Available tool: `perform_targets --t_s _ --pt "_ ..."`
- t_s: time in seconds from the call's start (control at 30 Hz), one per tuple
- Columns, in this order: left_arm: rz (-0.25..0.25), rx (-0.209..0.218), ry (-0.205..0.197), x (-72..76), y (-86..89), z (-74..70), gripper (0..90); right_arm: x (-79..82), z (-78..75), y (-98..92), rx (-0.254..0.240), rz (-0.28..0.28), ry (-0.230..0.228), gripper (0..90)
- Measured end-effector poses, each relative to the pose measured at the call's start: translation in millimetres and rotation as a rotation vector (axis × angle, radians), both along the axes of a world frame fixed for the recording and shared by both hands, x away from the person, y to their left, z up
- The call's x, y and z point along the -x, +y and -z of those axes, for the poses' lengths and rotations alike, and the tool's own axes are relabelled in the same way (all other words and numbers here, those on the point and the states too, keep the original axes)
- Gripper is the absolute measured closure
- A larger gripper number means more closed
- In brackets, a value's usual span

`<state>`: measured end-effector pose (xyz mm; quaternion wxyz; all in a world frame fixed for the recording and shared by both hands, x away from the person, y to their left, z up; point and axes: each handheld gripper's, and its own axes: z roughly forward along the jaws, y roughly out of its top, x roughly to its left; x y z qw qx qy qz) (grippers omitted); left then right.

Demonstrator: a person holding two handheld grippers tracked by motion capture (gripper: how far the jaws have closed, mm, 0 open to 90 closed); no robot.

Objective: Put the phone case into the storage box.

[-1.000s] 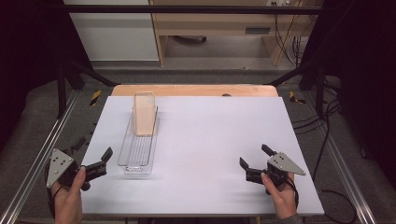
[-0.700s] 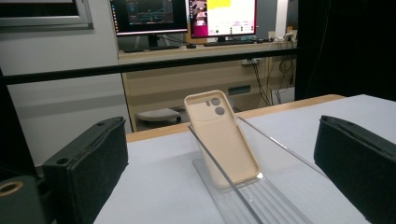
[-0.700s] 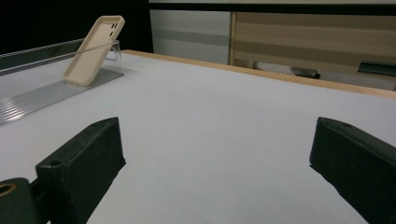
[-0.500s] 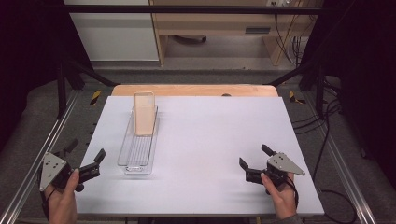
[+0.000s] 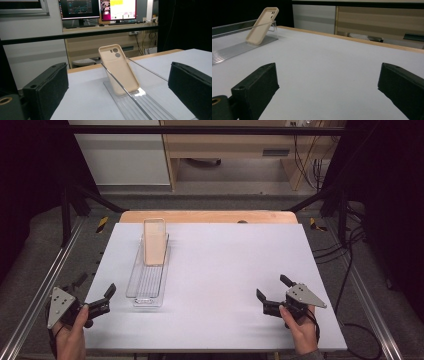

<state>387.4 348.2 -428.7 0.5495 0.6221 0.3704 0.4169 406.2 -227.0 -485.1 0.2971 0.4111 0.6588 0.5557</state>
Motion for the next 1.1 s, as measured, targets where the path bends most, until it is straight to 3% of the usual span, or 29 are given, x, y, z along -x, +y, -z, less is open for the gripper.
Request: perform_targets --t_s 0.4,0.9,1.03,1.1 --pt "0.018 0.027 0.012 -1.1 -5.5 13.9 2.5 -0.5 0.9 -2.1 0.012 0.006 -0.006 2.8" --pt "0.074 0.047 0.018 -3.2 -31.8 22.1 2.5 -2.8 5.0 -8.1 0.033 0.007 -0.037 3.7" --pt "0.078 0.075 0.018 -4.6 -39.3 23.5 2.5 -3.0 6.1 -11.2 0.023 0.015 -0.043 3.1" --pt "0.08 0.056 0.017 -5.1 -43.0 24.1 2.5 -3.6 7.2 -12.7 0.022 0.02 -0.041 3.1"
